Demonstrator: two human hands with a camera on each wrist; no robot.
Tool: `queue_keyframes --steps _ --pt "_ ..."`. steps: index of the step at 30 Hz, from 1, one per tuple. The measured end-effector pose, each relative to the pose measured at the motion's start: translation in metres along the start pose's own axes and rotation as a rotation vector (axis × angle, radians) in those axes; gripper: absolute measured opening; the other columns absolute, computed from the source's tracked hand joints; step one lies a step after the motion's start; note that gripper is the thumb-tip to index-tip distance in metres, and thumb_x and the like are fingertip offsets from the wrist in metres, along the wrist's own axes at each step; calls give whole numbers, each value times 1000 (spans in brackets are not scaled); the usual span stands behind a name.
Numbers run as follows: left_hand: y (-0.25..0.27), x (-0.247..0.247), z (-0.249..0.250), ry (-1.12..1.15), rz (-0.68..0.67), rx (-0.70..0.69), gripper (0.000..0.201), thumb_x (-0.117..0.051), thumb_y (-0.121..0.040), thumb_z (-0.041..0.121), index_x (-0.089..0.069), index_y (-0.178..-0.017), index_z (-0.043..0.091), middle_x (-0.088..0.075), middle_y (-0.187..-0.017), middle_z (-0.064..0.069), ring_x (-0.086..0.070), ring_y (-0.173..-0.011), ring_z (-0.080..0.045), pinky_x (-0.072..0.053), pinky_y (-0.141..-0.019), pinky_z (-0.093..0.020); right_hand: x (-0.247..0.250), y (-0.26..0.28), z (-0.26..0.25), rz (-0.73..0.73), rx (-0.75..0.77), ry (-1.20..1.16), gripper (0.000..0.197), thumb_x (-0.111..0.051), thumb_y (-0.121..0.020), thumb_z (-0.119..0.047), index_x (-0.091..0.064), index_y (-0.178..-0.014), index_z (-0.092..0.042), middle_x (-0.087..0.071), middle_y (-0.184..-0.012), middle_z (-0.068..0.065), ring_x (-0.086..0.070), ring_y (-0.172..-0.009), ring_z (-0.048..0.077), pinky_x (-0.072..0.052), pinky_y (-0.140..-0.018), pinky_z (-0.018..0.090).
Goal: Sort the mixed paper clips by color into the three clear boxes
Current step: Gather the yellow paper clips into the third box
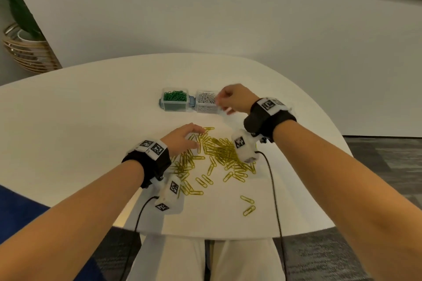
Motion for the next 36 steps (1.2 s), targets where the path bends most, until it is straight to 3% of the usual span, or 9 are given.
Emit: queue_keyframes --steps 2,5,8,12,16,20,23,29,36 --pt "11 7 6 -101 -37 26 55 -64 -88 21 -41 -138 26 -38 -146 5 -35 -134 -16 -27 -105 -29 -8 31 32 -190 -127 279 33 -69 -85 -15 -60 -117 -9 -66 -106 10 -64 -85 23 -57 -76 33" --pt "30 35 -12 -460 6 181 74 -72 -81 26 -32 -143 22 -33 -144 -8 -38 -130 -28 -34 -106 -37 0 78 91 -279 -306 570 55 -70 -82 -8 -47 -132 -6 -56 -125 15 -63 -92 28 -55 -86 39" --pt "53 38 -38 -601 -36 386 81 -70 -79 16 -23 -145 22 -26 -140 -14 -45 -121 -35 -43 -100 -41 -12 99 102 -203 -205 718 58 -68 -84 -17 -42 -134 -4 -45 -132 16 -50 -118 30 -42 -97 33" --pt "43 6 -11 -559 -4 244 70 -63 -85 16 -28 -146 18 -28 -139 -16 -44 -124 -32 -38 -104 -35 -52 94 58 -137 -17 635 38 -56 -90 -11 -50 -127 -3 -46 -129 16 -48 -118 30 -39 -97 31" --pt "37 -1 9 -555 4 194 63 -58 -89 17 -30 -146 16 -31 -141 -16 -44 -124 -30 -38 -105 -35 -51 104 29 -164 33 498 41 -52 -93 -13 -53 -133 -9 -53 -136 10 -52 -120 25 -39 -100 30" --pt "81 16 -20 -651 -81 388 92 -74 -73 43 -24 -145 16 -30 -138 -9 -54 -111 -28 -48 -96 -41 -35 155 66 -314 -168 353 73 -72 -83 -28 -34 -143 -13 -51 -130 9 -65 -80 16 -55 -79 28" --pt "112 -7 -31 -677 -119 396 105 -80 -65 50 -21 -143 12 -26 -137 -9 -50 -114 -27 -43 -100 -38 -49 197 98 -404 -255 365 102 -83 -69 -40 -21 -146 -16 -42 -134 6 -65 -85 15 -56 -81 29" --pt "105 -36 -4 -451 70 290 96 -85 -63 33 -30 -137 4 -30 -134 -14 -49 -115 -27 -41 -101 -35 -82 192 94 -166 -172 287 102 -84 -65 -42 -27 -142 -9 -38 -133 10 -38 -125 26 -37 -100 33" --pt "78 -49 12 -278 159 276 92 -88 -60 23 -35 -132 2 -30 -134 -15 -56 -106 -28 -45 -95 -32 -96 137 75 26 -175 180 90 -85 -56 -48 -47 -126 -7 -54 -120 10 -53 -113 26 -47 -88 32"
Point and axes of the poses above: each hand's wrist, its own y-axis away from the middle knuckle, its own x-axis out of the back of the hand, z = x × y, the point moved 9 cm from there along -y, towards the middle knuckle
